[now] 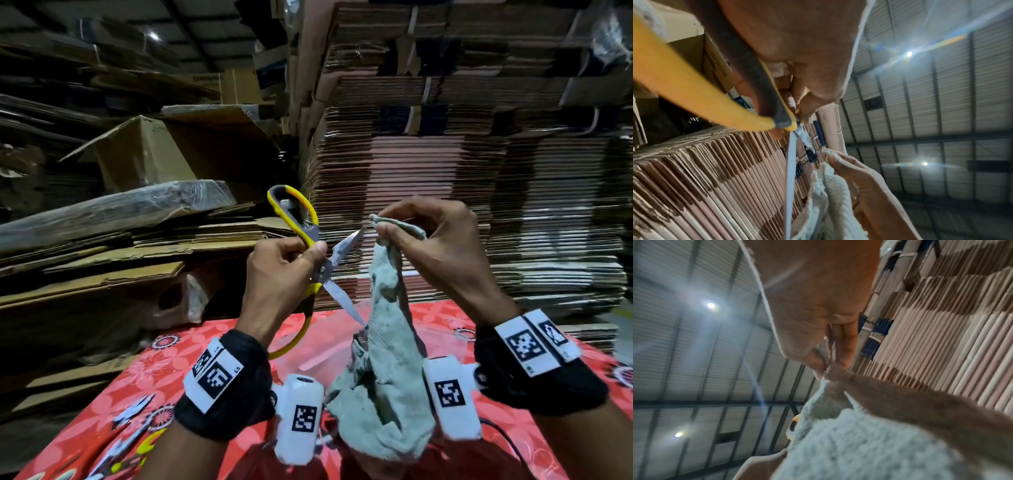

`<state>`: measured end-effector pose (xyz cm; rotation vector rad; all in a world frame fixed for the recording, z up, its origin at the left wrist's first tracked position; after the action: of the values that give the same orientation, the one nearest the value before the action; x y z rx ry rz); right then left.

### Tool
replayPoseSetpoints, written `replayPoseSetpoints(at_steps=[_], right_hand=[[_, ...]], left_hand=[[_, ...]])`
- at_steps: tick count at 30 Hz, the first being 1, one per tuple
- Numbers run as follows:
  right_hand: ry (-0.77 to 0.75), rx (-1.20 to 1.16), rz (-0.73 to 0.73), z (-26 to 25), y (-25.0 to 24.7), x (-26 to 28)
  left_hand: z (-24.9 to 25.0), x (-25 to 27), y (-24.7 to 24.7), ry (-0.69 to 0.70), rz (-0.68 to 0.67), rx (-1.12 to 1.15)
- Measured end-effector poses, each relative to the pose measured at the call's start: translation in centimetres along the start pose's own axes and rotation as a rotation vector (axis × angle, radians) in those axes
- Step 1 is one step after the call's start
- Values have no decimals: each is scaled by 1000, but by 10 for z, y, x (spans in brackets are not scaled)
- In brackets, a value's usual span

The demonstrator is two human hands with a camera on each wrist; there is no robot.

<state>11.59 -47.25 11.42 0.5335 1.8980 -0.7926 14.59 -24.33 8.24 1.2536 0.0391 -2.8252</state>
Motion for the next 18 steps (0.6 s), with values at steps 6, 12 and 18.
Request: replayPoseSetpoints(at_steps=[6, 12, 18], right_hand=[[-114, 28, 55, -15, 18, 10], [-253, 48, -97, -25, 34, 16], [-109, 98, 35, -4, 14, 3]], left_hand=[[6, 3, 2, -25, -9, 34], [7, 5, 5, -21, -6, 4], [12, 8, 7, 60, -8, -55]])
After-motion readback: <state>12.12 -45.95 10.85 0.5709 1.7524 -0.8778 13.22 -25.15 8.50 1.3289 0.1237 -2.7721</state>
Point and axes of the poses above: each hand's wrist, its own x-axis away from the middle knuckle, its own y-axis out of the palm, z = x × y, the point moved 4 cm from there along -x, towards the middle knuckle, and after that the axes turned 15 degrees about x, right-handed, at the moved point
